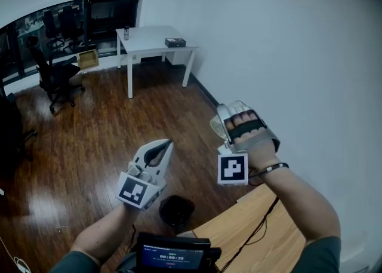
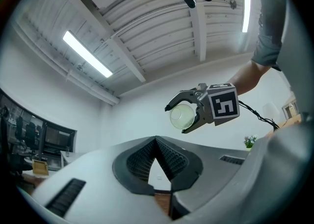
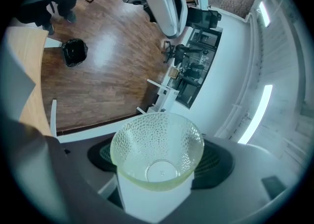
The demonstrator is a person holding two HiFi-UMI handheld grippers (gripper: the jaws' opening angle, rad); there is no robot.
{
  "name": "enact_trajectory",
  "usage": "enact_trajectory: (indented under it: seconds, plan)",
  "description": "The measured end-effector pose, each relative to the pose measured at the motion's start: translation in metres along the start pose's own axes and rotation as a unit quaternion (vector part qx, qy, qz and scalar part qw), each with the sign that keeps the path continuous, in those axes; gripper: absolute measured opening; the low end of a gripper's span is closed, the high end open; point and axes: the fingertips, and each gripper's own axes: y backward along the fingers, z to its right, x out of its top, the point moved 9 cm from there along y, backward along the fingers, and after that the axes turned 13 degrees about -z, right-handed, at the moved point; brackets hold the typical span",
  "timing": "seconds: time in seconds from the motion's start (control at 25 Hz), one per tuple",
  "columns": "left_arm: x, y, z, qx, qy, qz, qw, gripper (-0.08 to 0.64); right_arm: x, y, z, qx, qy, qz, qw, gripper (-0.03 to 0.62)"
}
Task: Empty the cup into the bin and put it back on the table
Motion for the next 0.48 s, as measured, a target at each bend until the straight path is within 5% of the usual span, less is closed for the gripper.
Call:
enact_trajectory:
  seconds: [0.48]
  plan:
    - [0.0012, -0.0023, -0.0016, -0.001, -0.001, -0.004, 1.0000, -0.009, -0.0008, -0.0043, -0.0067, 0.038, -0.004, 0.005, 0.999, 0.408]
